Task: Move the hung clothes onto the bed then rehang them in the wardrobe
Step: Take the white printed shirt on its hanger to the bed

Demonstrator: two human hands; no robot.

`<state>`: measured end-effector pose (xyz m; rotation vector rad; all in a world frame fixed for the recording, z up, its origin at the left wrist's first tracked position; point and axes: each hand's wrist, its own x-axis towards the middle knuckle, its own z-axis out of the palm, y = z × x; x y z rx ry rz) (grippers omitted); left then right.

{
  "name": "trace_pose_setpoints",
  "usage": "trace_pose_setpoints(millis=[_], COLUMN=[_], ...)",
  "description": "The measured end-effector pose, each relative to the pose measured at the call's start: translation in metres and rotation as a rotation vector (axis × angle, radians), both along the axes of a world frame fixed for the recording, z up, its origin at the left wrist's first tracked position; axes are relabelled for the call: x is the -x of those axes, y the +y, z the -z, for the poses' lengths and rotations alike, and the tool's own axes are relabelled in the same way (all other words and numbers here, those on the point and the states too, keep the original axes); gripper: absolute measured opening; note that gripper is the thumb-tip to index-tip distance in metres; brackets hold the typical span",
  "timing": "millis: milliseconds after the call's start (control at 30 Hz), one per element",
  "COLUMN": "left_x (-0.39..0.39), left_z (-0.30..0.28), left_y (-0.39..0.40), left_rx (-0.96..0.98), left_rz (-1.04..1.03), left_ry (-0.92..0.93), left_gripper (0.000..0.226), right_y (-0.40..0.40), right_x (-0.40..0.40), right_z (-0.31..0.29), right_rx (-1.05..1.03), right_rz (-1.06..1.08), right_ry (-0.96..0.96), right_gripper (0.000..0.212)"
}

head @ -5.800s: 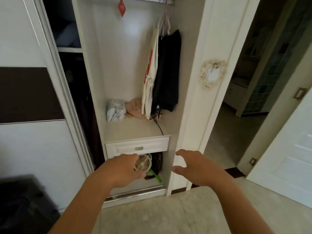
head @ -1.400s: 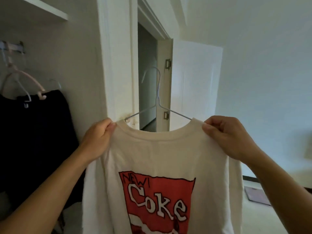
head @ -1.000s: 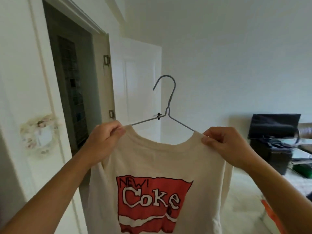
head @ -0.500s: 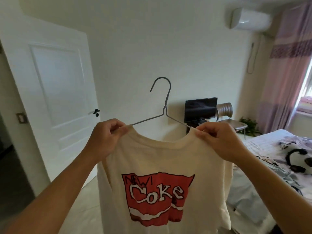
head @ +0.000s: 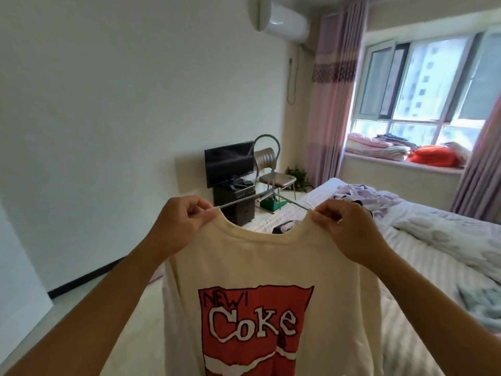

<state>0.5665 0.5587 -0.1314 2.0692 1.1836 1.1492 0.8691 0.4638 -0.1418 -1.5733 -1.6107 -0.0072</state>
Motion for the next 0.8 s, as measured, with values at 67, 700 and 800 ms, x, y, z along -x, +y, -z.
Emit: trace_pose_setpoints(millis=[67,700,800], left_x=[-0.019,-0.202,-0.237], left_z=[0.004,0.074,0.092], left_y=[0.029,0.240,0.270], left_rx=[0.011,0.090,0.121], left_rz=[0.052,0.398,0.406], left_ry=[0.022,0.237,0.271], left_gripper=[0.009,0.009,0.008], right_y=[0.010,0.122,0.151], right_x=[-0.013,-0.145,-0.178], right_z=[0.003,0.065,0.080], right_rx=[0.018,0.310,0.354], right_rz=[0.058,0.472,0.473], right_ry=[-0.017,-0.078,-0.071], right_gripper=[0.008,0.015,0.015])
